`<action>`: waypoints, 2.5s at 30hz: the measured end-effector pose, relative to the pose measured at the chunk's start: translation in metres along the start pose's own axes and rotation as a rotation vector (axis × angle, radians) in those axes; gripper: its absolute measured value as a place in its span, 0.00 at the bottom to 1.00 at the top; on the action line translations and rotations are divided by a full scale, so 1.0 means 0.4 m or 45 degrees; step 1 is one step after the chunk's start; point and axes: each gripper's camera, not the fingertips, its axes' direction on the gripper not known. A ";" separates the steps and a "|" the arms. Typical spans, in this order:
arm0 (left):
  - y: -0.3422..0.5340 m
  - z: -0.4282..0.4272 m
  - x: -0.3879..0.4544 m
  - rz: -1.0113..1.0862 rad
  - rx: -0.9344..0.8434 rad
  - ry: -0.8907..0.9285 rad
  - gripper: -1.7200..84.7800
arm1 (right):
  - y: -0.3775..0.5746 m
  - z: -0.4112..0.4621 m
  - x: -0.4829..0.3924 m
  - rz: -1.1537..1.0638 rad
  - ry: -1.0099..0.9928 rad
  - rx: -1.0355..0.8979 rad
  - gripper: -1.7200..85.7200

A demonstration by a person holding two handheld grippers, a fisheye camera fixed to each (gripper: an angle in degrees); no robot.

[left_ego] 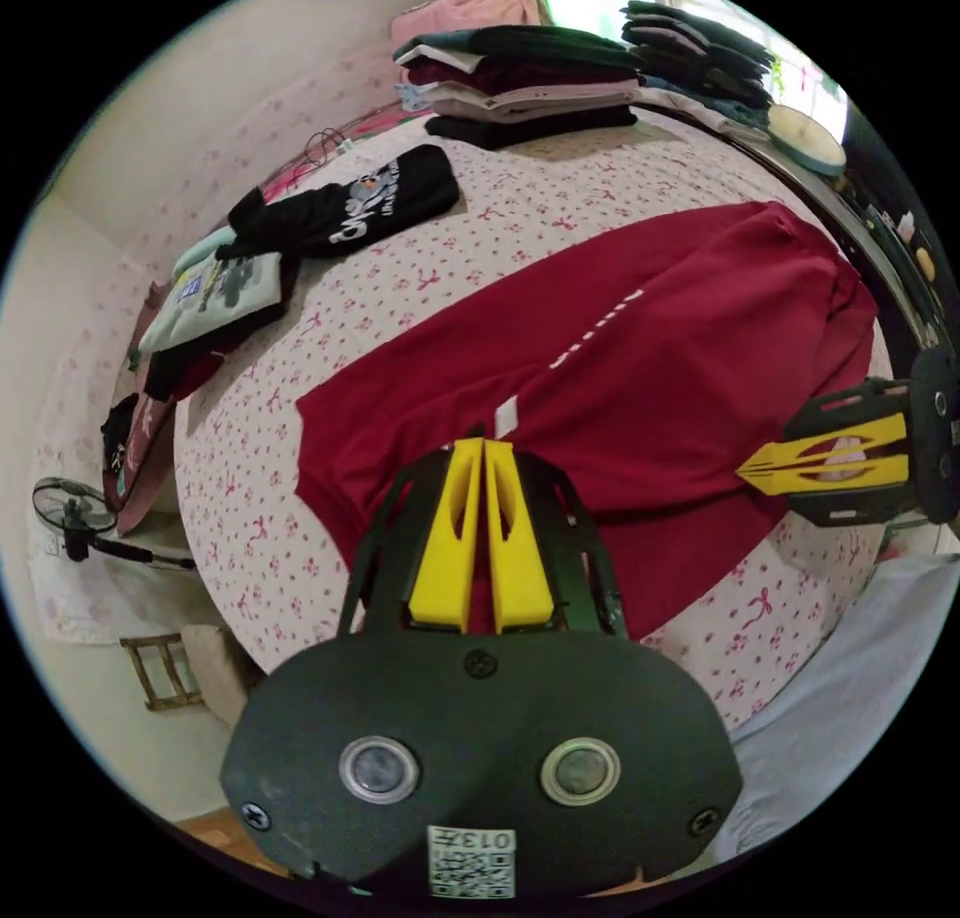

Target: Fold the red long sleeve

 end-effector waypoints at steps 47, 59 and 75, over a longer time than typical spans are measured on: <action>0.094 -0.044 0.222 0.237 0.090 0.058 0.02 | 0.255 -0.101 0.281 1.001 0.507 -0.170 0.02; 0.120 -0.068 0.239 0.206 0.075 0.016 0.02 | 0.182 -0.153 0.219 0.885 0.488 0.084 0.02; 0.297 -0.114 -0.075 -0.488 0.040 0.040 0.12 | 0.016 -0.156 0.295 0.671 0.184 0.173 0.07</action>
